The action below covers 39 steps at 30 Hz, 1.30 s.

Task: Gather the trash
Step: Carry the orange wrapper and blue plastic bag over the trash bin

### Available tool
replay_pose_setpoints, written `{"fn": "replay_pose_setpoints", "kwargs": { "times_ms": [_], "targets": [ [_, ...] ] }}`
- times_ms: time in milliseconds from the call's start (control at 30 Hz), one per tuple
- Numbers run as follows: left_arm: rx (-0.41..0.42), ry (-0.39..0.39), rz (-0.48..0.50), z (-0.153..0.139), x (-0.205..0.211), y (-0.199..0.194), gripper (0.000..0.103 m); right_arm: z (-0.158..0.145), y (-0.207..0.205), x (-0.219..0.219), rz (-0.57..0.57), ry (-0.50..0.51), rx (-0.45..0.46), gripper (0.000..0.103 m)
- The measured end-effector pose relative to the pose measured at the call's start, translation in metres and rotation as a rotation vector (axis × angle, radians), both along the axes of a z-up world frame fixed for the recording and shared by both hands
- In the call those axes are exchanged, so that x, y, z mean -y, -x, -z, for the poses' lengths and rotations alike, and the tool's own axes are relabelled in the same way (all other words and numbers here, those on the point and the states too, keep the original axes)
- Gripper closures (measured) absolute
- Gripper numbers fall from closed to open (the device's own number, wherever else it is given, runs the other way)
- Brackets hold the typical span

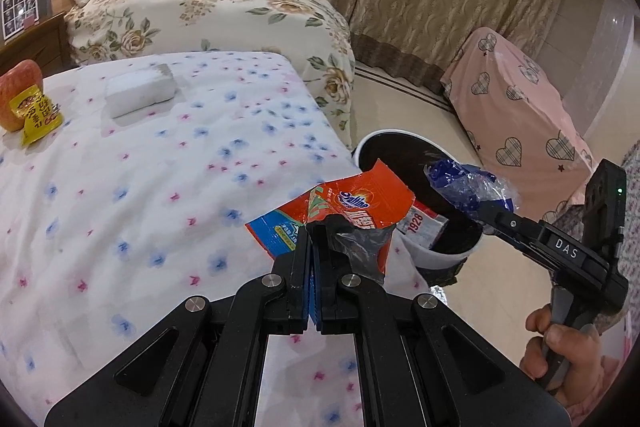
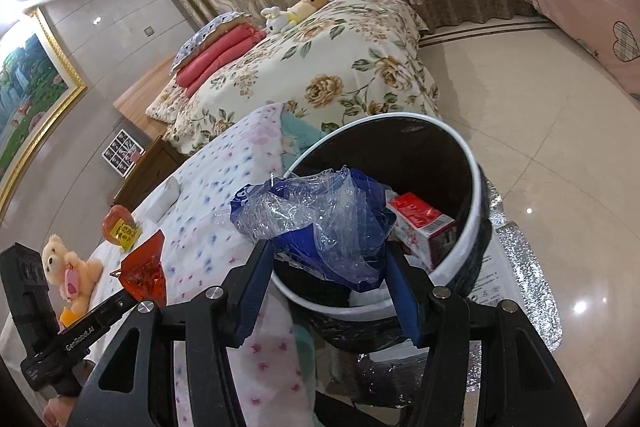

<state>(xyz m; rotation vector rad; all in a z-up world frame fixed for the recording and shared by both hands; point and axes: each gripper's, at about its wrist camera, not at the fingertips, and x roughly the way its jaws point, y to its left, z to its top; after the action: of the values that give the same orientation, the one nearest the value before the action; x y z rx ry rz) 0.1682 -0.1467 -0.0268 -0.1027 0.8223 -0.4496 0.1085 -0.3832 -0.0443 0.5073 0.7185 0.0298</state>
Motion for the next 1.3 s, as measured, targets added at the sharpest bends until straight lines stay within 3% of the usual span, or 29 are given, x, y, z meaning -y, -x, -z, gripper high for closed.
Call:
{"fn": "replay_pose_setpoints", "kwargs": {
  "times_ms": [1300],
  "targets": [
    [0.026,-0.056,0.120,-0.004,0.081,-0.021,0.102,0.004,-0.011,0.042,0.043,0.021,-0.023,0.044]
  ]
}}
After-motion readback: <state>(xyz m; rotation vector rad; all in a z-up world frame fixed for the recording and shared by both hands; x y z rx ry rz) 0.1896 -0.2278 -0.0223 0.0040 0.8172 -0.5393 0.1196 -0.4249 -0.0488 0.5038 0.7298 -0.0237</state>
